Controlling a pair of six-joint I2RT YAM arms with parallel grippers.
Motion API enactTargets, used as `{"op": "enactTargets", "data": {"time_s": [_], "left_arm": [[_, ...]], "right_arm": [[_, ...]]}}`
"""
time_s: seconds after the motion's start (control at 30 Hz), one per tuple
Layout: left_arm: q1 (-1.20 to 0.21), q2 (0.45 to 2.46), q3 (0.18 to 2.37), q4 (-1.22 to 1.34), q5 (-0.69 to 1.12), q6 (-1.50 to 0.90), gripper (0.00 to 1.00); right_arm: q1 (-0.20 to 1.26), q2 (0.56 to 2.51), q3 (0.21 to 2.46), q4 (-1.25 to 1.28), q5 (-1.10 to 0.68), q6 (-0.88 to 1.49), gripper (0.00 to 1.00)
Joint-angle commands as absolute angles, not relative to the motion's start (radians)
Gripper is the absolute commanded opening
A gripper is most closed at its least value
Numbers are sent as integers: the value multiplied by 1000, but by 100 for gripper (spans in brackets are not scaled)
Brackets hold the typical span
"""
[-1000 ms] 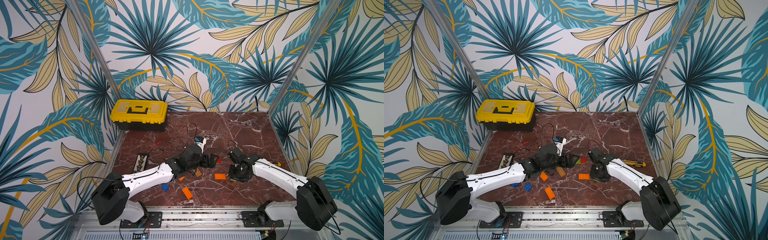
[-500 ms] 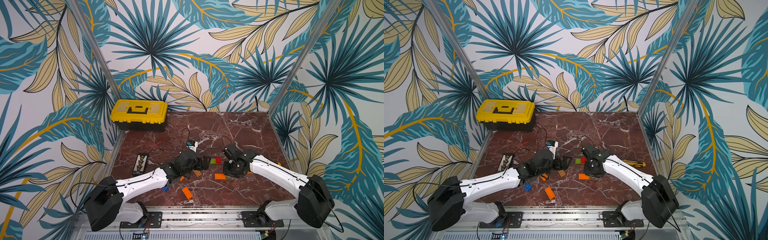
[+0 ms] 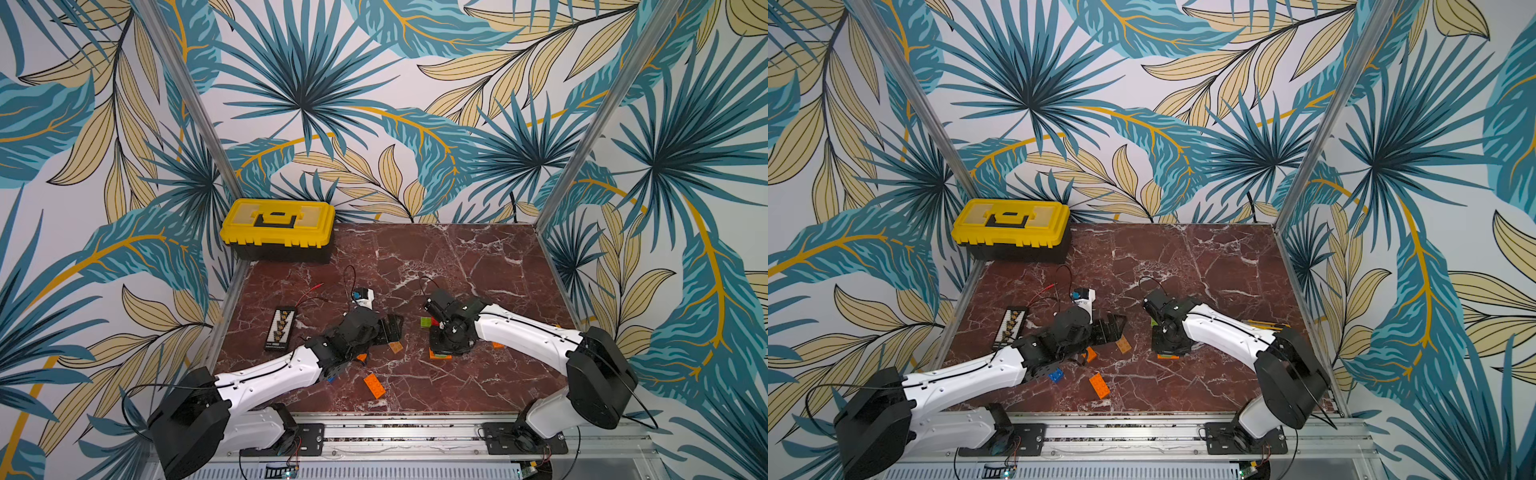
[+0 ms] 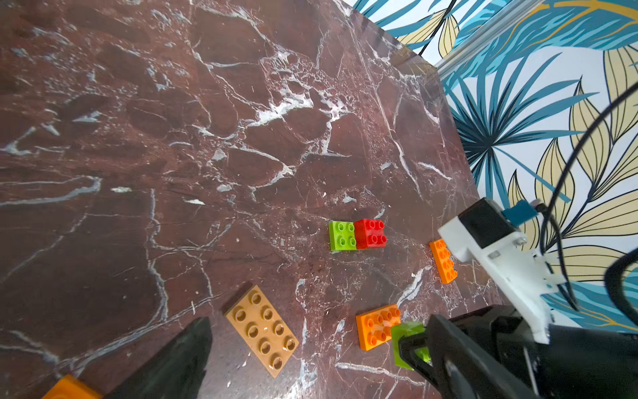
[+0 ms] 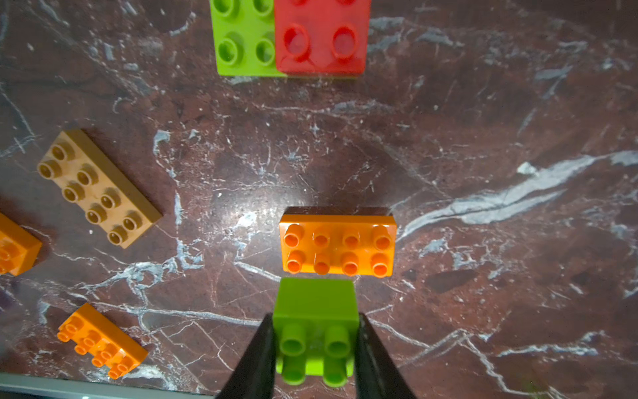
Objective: Assemble the number 5 with lego
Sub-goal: Assemble the lego brick with the lego brick.
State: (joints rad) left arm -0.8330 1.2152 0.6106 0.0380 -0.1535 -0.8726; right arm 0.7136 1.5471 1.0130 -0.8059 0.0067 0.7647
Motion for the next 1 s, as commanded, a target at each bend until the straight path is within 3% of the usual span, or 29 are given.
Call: {"op": "enactTargets", "data": {"time_s": [0.0,0.97], "left_arm": [[-827,1199,593,50,-175,-891,100],[-827,1227,606,69,-134,-888,100]], "right_arm": [[720,1562,1029,-810,22,743,36],[720,1652,1061,-797,23,720,36]]}}
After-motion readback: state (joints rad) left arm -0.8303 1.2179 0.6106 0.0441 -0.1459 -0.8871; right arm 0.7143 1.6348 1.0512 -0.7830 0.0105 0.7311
